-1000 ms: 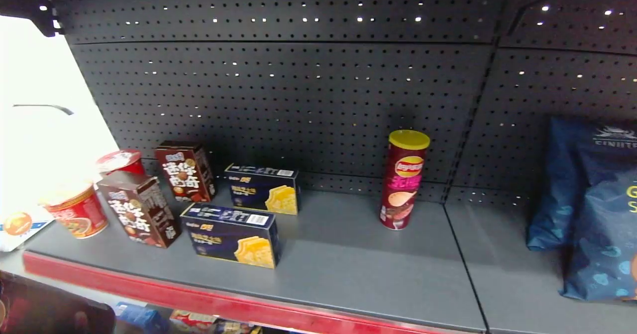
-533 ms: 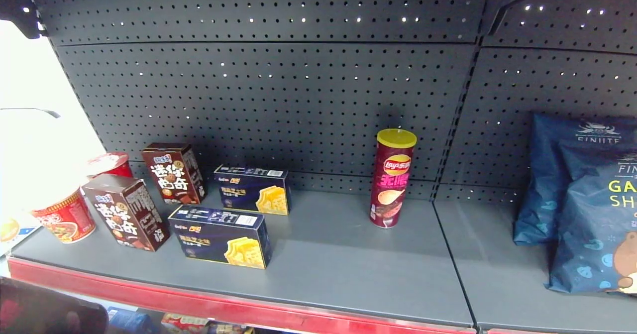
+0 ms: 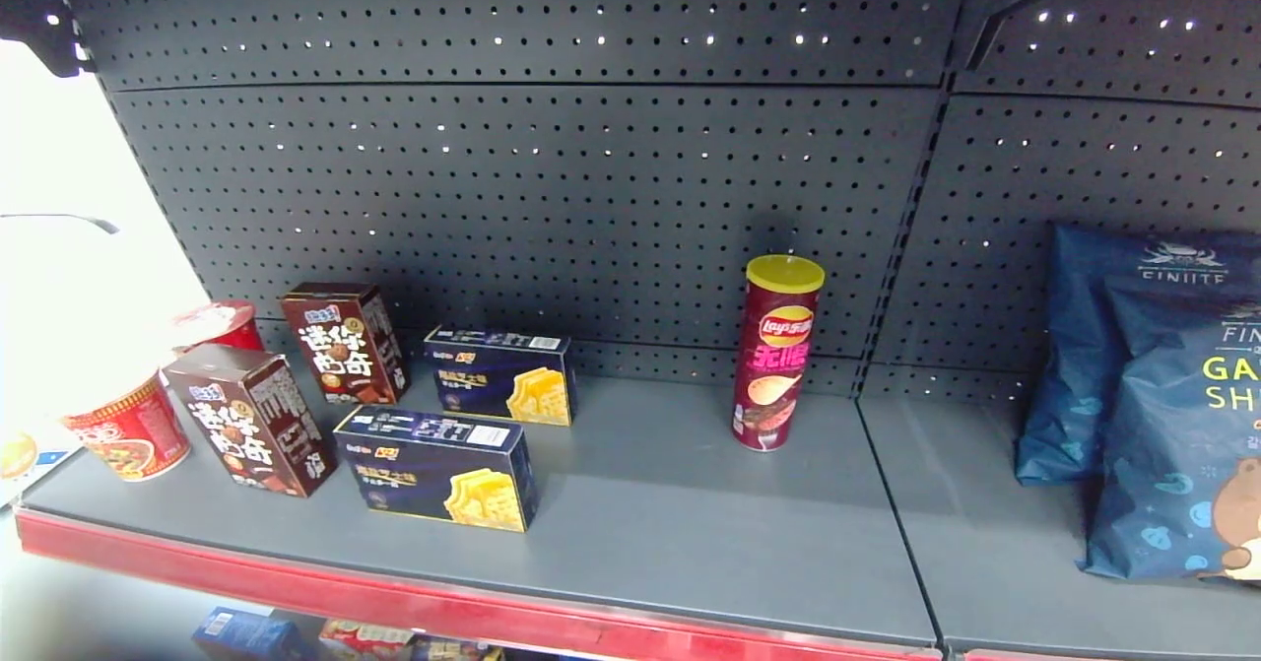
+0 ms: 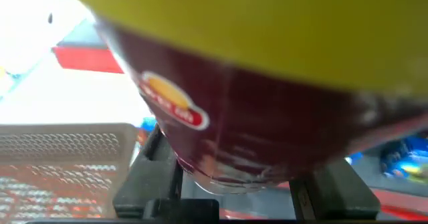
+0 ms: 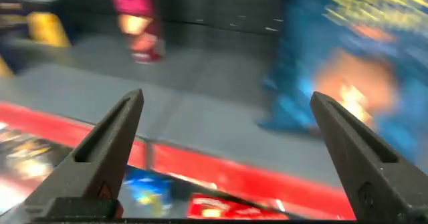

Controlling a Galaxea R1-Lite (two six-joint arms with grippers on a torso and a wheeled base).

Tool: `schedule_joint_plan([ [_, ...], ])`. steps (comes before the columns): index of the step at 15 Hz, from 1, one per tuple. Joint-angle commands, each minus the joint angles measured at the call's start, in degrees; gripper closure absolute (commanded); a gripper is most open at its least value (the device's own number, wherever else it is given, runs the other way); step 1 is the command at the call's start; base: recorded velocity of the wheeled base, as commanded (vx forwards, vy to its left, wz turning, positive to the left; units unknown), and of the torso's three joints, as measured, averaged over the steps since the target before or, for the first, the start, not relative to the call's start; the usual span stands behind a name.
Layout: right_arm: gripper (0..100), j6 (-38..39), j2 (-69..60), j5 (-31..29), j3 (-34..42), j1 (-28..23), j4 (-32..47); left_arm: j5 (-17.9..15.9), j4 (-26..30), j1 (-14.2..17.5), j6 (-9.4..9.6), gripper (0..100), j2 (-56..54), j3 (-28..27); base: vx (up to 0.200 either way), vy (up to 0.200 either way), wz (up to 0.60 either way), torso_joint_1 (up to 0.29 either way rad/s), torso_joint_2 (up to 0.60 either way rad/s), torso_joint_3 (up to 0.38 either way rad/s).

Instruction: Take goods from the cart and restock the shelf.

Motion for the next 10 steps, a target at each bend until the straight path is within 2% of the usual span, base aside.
schedule_joint_plan([
  [1, 0, 0.7, 27.4, 4.0, -12.9, 10.2, -6.0, 0.4, 1.1, 0.5, 0.98, 100, -5.9, -1.8, 0.0, 0.0, 0.0, 0.0, 0.0, 0.0],
  [2, 0, 1.4, 34.6, 5.5, -16.0, 11.8, -10.3, 0.1, 1.0, 0.4, 1.07, 100, -5.4, -2.6, 0.0, 0.0, 0.0, 0.0, 0.0, 0.0],
  [3, 0, 1.5, 41.4, 6.2, -17.7, 12.1, -17.9, -0.2, 0.4, 0.2, 1.16, 100, -3.0, -3.3, 0.0, 0.0, 0.0, 0.0, 0.0, 0.0],
  [5, 0, 1.5, 53.4, 9.5, -21.1, 12.0, -27.0, -1.7, -2.3, 0.1, 1.16, 100, 2.0, -5.7, 0.0, 0.0, 0.0, 0.0, 0.0, 0.0],
  [8, 0, 1.2, 64.3, 14.0, -26.9, 12.0, -28.8, -5.4, -7.5, -0.1, 1.07, 100, 10.1, -7.6, 0.0, 0.0, 0.0, 0.0, 0.0, 0.0],
  [10, 0, 0.8, 69.0, 14.1, -29.9, 12.1, -28.9, -6.6, -12.2, -0.1, 0.98, 100, 15.2, -8.8, 0.0, 0.0, 0.0, 0.0, 0.0, 0.0],
])
